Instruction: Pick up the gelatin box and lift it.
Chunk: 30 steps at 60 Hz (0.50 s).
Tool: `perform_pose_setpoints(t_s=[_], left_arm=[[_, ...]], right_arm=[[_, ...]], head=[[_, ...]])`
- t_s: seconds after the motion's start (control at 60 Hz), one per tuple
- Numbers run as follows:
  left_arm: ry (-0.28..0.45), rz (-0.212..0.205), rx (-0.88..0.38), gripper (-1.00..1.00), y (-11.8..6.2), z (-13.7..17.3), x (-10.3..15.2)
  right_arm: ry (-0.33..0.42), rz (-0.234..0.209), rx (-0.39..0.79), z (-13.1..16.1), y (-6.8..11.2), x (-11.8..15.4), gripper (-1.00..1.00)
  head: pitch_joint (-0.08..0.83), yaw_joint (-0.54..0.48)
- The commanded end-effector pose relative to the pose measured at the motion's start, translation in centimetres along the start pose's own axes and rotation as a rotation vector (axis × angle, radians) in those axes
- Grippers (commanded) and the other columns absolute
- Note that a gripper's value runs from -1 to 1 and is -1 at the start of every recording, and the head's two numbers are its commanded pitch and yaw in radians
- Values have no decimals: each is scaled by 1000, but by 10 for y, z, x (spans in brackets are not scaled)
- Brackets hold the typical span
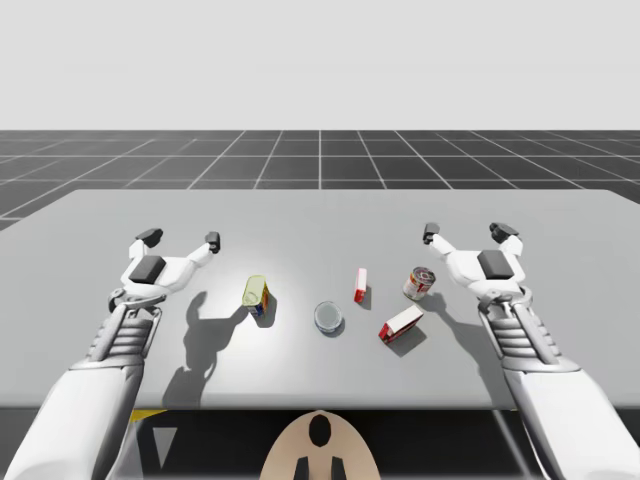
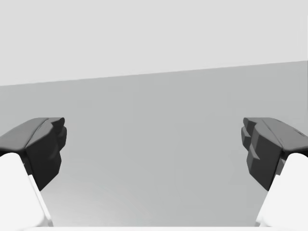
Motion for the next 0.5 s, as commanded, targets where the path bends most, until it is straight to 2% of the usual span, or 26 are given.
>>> perform_pose_setpoints(t_s=[0.017, 0.267, 0.383, 0.5], left_arm=[[-6, -10, -4, -1000, -1, 1, 1], [-8, -8, -7, -1000, -3, 3, 2], [-7, -7, -2, -1000, -3, 3, 3], [-5, -4, 1, -1000, -4, 3, 3]], right_arm=[[2, 14, -3, 0, 1, -1, -1000], [3, 14, 17, 3, 8, 0, -1000], [39, -73, 102, 14, 19, 11, -1000], [141, -96, 113, 34, 41, 31, -1000]], head=[[572, -106], [652, -180], [650, -176], [646, -166]])
